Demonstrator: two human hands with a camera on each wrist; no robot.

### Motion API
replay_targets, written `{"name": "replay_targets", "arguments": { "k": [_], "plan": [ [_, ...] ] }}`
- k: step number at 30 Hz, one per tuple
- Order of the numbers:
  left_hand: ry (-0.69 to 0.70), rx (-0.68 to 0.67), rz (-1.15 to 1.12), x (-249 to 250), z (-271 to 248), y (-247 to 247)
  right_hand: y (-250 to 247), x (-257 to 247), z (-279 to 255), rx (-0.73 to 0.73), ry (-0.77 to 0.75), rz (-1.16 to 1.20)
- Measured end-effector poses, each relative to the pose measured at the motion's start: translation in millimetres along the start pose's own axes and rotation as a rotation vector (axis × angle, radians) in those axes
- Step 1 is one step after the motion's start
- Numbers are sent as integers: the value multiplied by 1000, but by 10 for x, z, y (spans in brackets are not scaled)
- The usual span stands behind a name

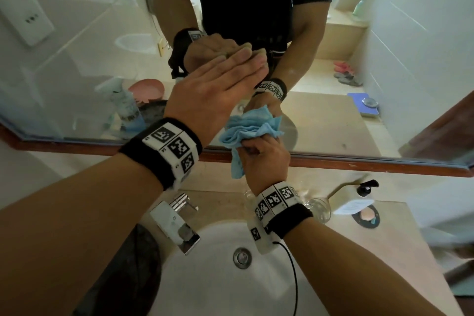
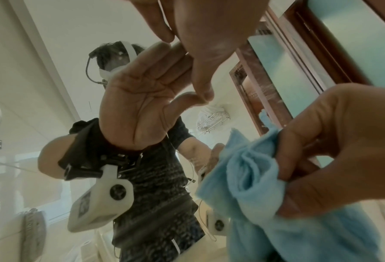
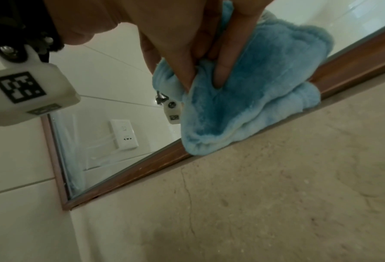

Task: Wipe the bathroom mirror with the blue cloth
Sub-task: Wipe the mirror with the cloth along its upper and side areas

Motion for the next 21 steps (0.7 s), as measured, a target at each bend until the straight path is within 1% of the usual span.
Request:
{"name": "replay_targets", "arguments": {
  "k": [3,7,12,17,21],
  "plan": [
    [-7,-32,36,-20,-13,52,-226,146,24,38,15,-14],
    [-31,-92,-4,-39,-16,104,-615,441,51,78,5,-93],
    [-41,-90,50,-25,-22,90,-1050,817,77,148,26,-140],
    [-16,-148,61,-127,-50,243,-1128,907,100,129,49,-164],
    [-27,-115,24,-82,-35,194,-1047,834,90,151,44,-137]
  ]
}}
Point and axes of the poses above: each hand's wrist, its own z-axis towards the middle knuckle, its own y-axis out of the palm, x = y × z, the point moved 6 cm from there along z, towards the middle knuckle, and after that the axes turned 3 degrees about -z, right-handed, at the moved point
